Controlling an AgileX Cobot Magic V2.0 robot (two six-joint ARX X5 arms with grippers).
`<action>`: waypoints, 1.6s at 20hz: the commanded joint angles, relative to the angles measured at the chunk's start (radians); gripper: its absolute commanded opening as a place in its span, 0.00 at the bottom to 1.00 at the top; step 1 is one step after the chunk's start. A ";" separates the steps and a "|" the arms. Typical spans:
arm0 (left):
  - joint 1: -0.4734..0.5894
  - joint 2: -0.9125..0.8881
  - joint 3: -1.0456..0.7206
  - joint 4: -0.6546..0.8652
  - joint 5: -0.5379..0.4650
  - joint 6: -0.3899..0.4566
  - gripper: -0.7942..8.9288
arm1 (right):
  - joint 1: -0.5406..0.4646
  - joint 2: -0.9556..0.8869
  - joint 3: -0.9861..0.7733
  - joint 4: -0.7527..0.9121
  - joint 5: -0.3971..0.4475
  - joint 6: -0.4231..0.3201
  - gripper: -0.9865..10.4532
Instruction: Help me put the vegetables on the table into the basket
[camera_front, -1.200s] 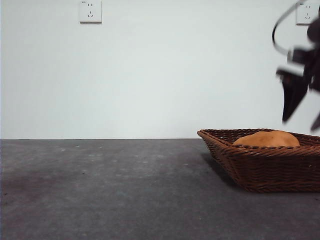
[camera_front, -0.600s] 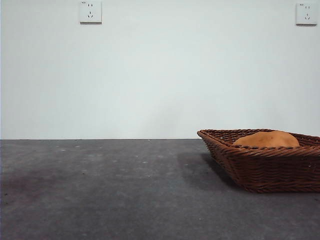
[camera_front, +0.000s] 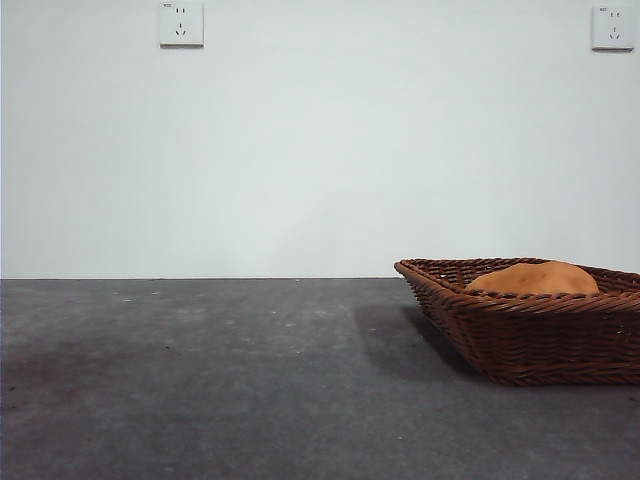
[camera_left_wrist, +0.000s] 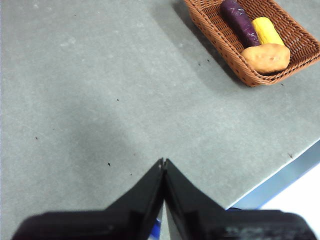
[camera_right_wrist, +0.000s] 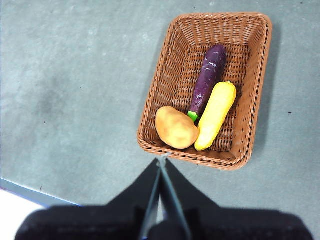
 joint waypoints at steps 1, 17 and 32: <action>0.003 -0.002 0.002 0.010 0.000 0.011 0.08 | 0.001 0.005 0.000 -0.022 -0.004 0.006 0.09; 0.003 0.017 0.002 0.011 -0.007 0.011 0.08 | 0.001 0.231 0.001 -0.022 -0.001 0.005 0.09; 0.263 -0.108 -0.095 0.489 -0.274 0.143 0.08 | 0.000 0.347 0.001 0.246 0.134 0.003 0.09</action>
